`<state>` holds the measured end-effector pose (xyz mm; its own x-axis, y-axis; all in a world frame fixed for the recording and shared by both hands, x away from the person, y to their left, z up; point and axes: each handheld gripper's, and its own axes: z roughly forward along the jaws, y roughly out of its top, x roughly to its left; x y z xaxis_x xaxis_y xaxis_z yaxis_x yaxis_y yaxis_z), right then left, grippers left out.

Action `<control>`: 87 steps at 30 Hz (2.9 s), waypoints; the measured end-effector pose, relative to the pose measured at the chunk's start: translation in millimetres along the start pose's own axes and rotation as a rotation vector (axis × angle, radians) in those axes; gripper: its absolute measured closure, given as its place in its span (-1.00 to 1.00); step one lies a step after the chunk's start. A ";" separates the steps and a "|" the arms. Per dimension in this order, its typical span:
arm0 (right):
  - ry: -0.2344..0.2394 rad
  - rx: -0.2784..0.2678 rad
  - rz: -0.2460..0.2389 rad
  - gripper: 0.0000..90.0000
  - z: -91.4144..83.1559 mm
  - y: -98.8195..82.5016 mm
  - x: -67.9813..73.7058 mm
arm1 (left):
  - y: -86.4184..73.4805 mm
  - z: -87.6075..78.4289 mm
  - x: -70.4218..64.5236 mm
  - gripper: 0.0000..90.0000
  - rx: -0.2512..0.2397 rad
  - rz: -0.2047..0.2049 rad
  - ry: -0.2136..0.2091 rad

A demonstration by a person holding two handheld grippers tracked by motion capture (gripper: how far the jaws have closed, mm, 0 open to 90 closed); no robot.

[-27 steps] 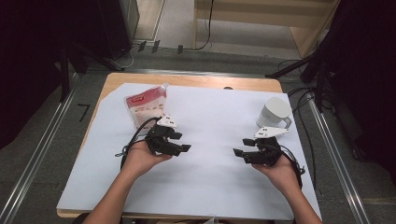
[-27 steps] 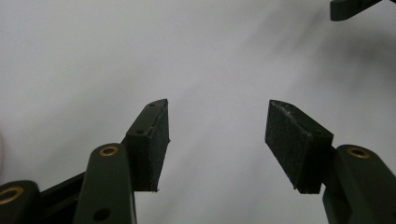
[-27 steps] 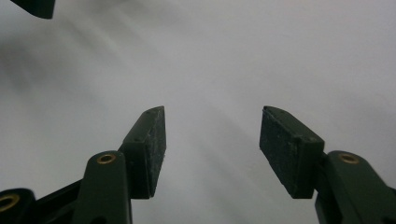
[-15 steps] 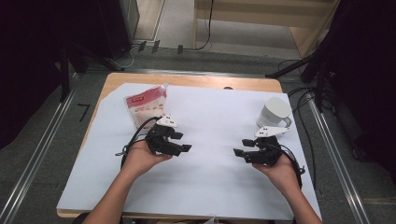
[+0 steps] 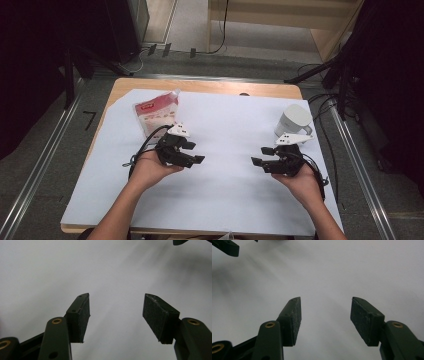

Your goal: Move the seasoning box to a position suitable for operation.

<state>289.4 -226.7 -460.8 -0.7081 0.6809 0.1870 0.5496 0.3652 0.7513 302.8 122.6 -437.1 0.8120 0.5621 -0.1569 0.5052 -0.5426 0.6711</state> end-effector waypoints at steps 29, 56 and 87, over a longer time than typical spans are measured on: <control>0.050 0.003 0.017 -0.08 -9.3 33.6 -10.9 | -1.0 -7.8 4.0 -0.13 0.006 0.001 0.007; 0.027 -0.002 -0.035 -0.12 -1.2 80.6 -38.1 | -1.2 -5.3 2.0 -0.12 0.021 0.014 0.006; -0.111 -0.087 -0.008 -0.64 -48.5 76.0 -89.3 | -6.6 -9.5 -4.2 -0.15 0.013 0.041 0.002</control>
<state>372.9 -290.5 -389.8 -0.6564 0.7458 0.1137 0.5002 0.3174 0.8056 293.3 129.7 -434.1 0.8316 0.5405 -0.1277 0.4752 -0.5735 0.6673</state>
